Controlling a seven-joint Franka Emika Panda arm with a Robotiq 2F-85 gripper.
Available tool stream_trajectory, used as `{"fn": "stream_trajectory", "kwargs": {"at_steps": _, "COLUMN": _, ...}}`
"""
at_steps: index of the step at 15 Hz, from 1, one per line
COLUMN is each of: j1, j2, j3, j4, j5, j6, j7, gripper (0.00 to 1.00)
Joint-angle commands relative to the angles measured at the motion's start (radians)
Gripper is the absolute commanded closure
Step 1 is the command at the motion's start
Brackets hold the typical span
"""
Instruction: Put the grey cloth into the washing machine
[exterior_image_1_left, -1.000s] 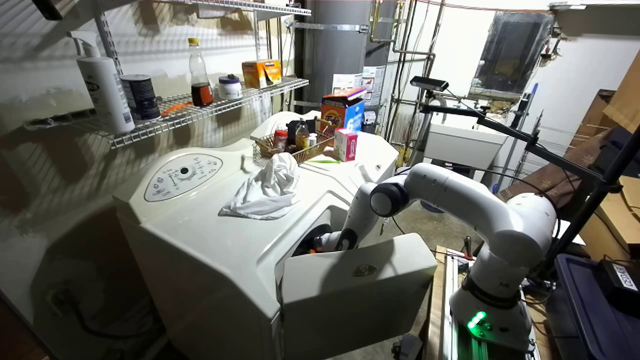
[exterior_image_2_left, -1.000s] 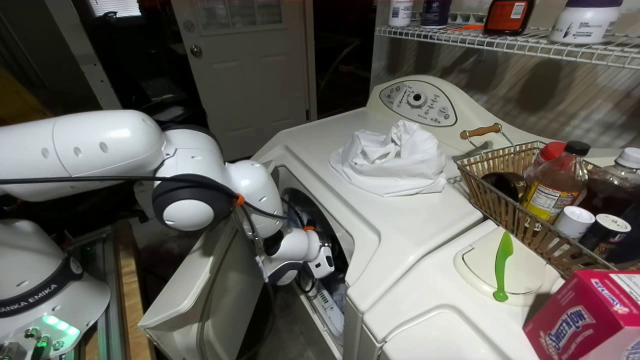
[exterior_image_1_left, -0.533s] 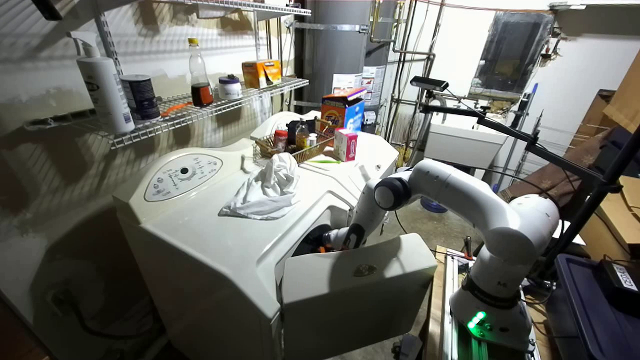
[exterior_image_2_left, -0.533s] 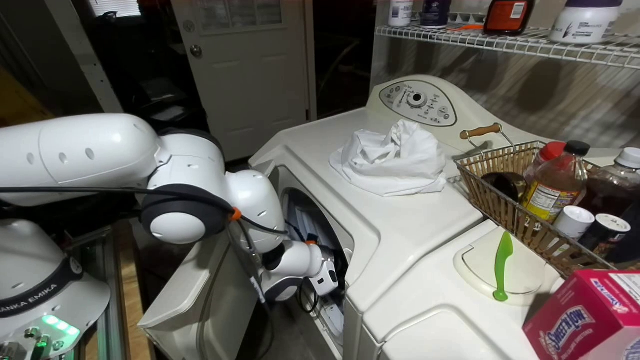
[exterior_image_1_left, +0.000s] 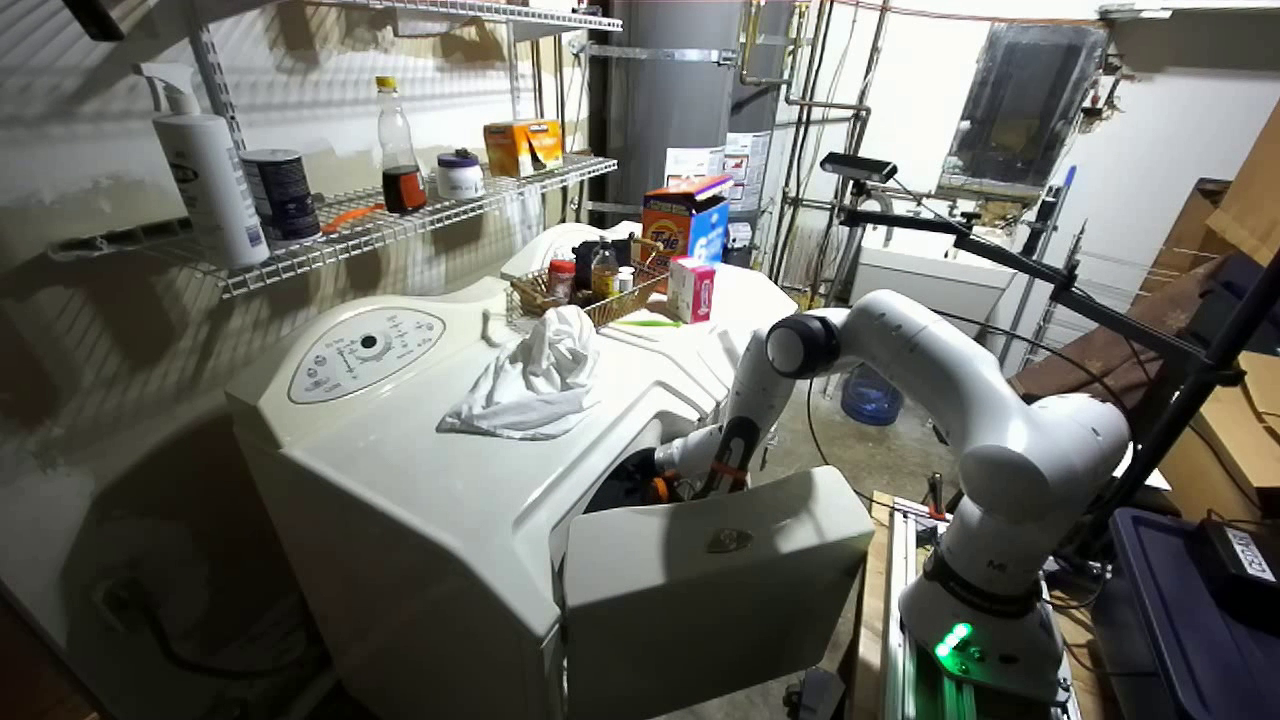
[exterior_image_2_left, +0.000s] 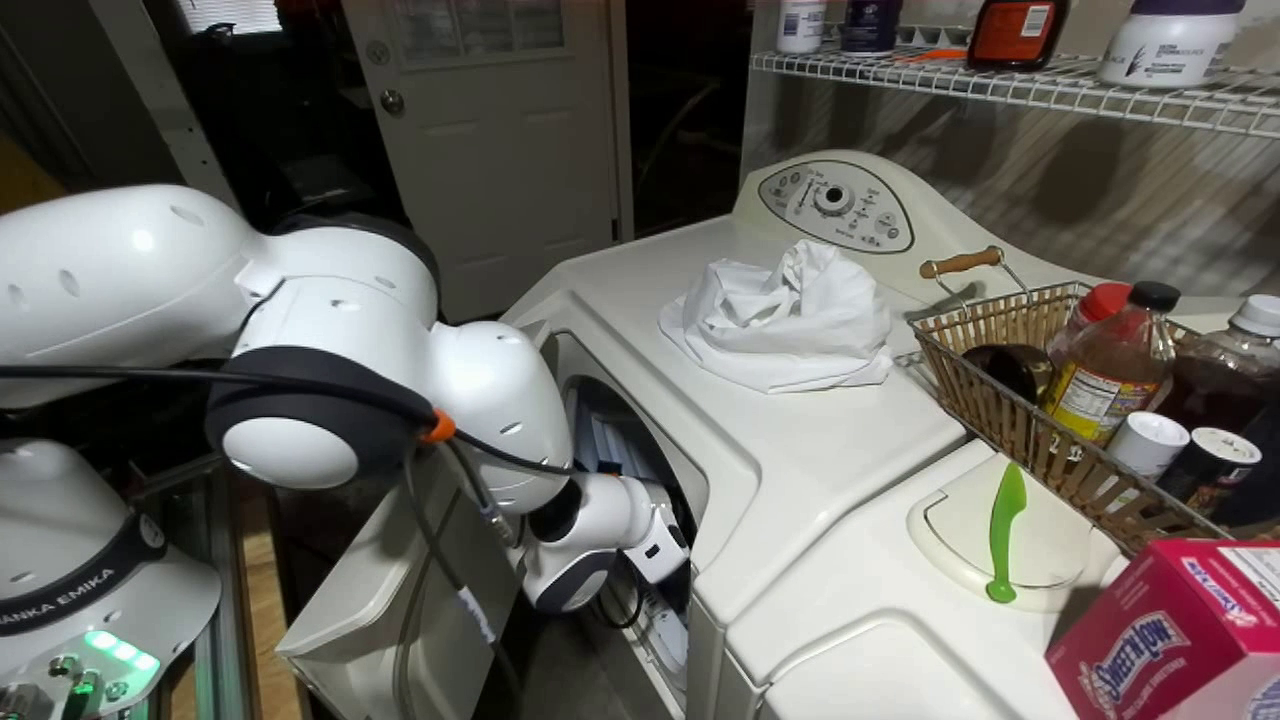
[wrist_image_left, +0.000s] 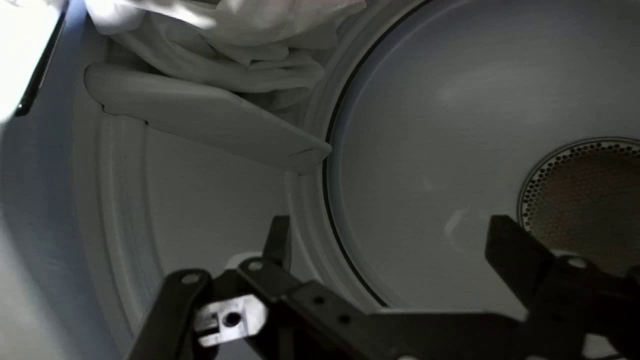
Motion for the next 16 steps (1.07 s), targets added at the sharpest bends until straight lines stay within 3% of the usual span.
{"fn": "stream_trajectory", "kwargs": {"at_steps": 1, "j1": -0.118, "j2": -0.134, "j3": 0.061, "j4": -0.14, "j5": -0.188, "j6": -0.13, "j7": 0.006, "gripper": 0.0}}
{"fn": "stream_trajectory", "kwargs": {"at_steps": 2, "j1": -0.121, "j2": -0.158, "j3": 0.047, "j4": -0.149, "j5": -0.248, "j6": -0.168, "j7": 0.051, "gripper": 0.0}}
{"fn": "stream_trajectory", "kwargs": {"at_steps": 4, "j1": -0.175, "j2": -0.195, "j3": 0.08, "j4": -0.179, "j5": -0.362, "j6": -0.289, "j7": 0.078, "gripper": 0.0}}
{"fn": "stream_trajectory", "kwargs": {"at_steps": 8, "j1": -0.346, "j2": -0.238, "j3": 0.24, "j4": -0.245, "j5": -0.566, "j6": -0.539, "j7": 0.098, "gripper": 0.0}}
{"fn": "stream_trajectory", "kwargs": {"at_steps": 11, "j1": -0.438, "j2": -0.27, "j3": 0.342, "j4": -0.285, "j5": -0.564, "j6": -0.678, "j7": 0.038, "gripper": 0.0}}
{"fn": "stream_trajectory", "kwargs": {"at_steps": 16, "j1": -0.49, "j2": -0.384, "j3": 0.398, "j4": -0.312, "j5": -0.538, "j6": -0.874, "j7": -0.048, "gripper": 0.0}}
